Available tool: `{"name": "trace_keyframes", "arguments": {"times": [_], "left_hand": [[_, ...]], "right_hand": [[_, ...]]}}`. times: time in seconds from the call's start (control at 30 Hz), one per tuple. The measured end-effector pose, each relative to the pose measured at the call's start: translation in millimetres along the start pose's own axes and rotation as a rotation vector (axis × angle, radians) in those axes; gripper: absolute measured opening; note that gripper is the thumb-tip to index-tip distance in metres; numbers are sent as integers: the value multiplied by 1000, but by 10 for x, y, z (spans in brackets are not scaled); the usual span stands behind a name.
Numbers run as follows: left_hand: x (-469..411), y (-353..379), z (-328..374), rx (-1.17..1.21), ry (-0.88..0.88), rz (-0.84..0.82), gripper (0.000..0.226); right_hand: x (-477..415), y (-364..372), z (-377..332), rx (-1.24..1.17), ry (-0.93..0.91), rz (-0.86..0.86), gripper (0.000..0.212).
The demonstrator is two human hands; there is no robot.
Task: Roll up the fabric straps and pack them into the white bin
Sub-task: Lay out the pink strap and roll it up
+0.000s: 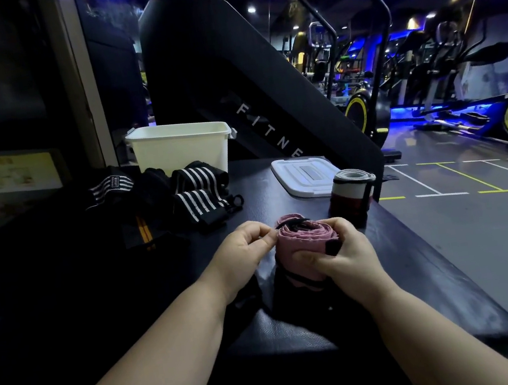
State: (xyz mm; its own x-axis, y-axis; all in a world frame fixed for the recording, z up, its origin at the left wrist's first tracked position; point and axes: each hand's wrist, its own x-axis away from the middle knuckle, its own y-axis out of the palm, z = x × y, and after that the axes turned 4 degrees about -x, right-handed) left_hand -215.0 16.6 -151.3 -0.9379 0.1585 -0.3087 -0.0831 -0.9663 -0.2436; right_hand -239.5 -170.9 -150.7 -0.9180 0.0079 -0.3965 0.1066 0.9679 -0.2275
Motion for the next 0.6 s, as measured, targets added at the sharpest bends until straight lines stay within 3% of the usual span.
{"name": "trace_keyframes", "arguments": {"times": [0.1,0.27,0.43,0.6], "left_hand": [[20,-8,-5,19,-14,-19,15],[51,-19,42,-160,171,8,7],[88,-10,90,-143,254,4,8],[86,-3,70,-75,200,-29,9]], "right_hand": [[0,23,-31,20,1,21,46],[18,31,-53,44,-6,49,43],[22,59,-83,76,-11,74,42],[8,58,-50,78,-5,73,46]]}}
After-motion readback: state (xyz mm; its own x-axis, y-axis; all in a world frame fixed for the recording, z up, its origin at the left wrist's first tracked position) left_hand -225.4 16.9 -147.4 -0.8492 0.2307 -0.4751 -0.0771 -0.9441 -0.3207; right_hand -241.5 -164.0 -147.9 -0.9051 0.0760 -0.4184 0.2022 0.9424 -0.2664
